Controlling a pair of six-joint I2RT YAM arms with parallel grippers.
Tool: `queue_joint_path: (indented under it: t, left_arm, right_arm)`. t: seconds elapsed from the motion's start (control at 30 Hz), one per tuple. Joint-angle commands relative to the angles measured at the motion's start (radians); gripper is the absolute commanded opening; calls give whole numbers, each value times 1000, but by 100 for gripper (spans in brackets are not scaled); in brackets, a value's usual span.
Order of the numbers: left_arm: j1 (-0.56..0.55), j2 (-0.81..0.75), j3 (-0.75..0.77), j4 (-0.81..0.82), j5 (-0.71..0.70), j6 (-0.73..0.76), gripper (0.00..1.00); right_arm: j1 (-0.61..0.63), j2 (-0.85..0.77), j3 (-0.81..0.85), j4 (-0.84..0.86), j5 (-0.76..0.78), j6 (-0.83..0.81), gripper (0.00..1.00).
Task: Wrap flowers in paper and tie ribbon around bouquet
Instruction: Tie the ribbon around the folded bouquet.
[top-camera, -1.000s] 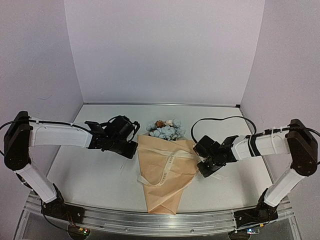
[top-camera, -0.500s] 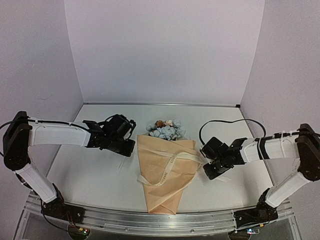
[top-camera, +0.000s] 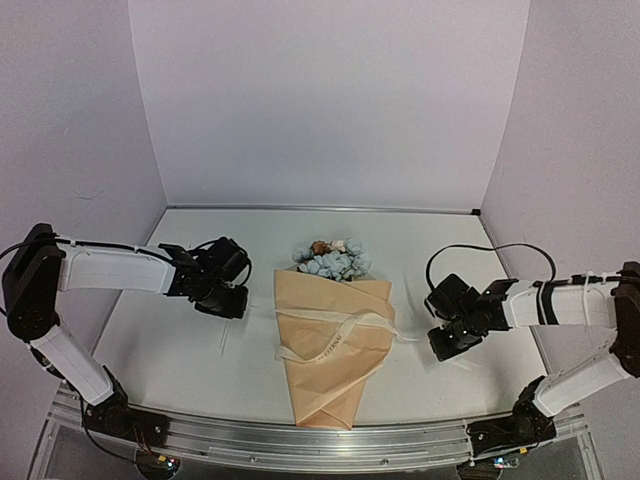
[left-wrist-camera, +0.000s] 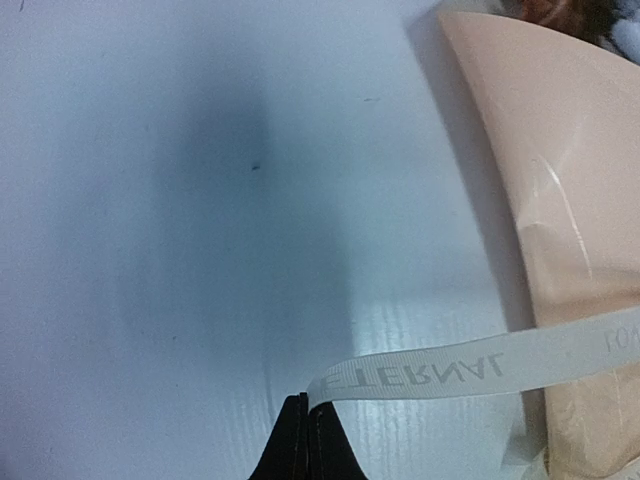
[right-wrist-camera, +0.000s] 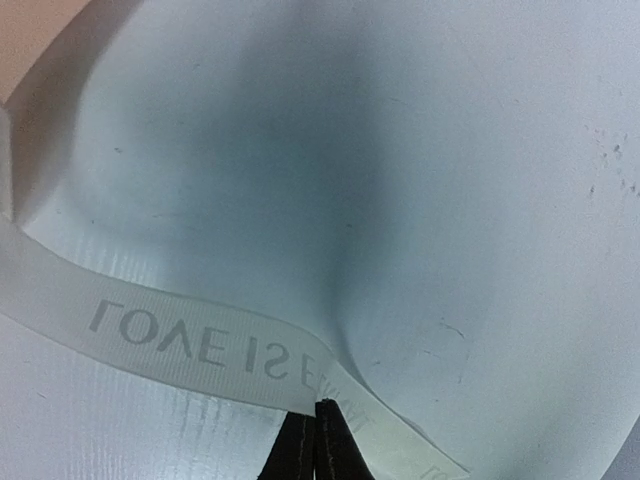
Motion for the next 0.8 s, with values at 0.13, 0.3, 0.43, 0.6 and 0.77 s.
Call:
queue_joint_path:
  t: [0.13,0.3,0.43,0.6,0.77]
  left_arm:
    - [94,-43,-84,-149,-86,-237,0]
    - [188,-100,-139,-154,-94,-257,0]
    - [225,-139,-133,-177,-135,-242,0]
    - [244,-171,-142,-188,-196,-284,3]
    - [259,-147,-175,-127,-205,-299,3]
  right_arm:
    - [-65,-65,19,-160,99,93,0]
    - [-131,-63,17,-200,78,128,0]
    - [-147,-70,17,-216,75,131,0]
    - [-170,-72,27,-257,93,143,0]
    - [-181,-51,49,-237,-43,128,0]
